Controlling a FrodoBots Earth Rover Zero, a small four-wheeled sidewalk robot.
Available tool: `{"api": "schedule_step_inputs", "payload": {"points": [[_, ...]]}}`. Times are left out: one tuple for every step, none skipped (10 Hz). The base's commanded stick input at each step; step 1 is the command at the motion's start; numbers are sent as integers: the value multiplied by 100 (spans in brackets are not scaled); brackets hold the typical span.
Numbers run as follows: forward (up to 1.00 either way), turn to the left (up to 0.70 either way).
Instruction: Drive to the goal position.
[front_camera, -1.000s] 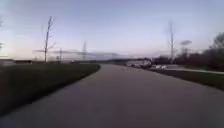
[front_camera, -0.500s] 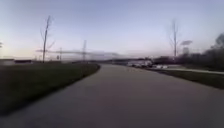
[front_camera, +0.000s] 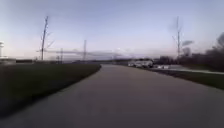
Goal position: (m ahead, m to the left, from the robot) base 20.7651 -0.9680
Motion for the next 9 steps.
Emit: {"api": "schedule_step_inputs", "payload": {"points": [[99,1],[99,1],[99,1],[99,1],[100,1],[99,1],[99,1],[99,1],[100,1]]}}
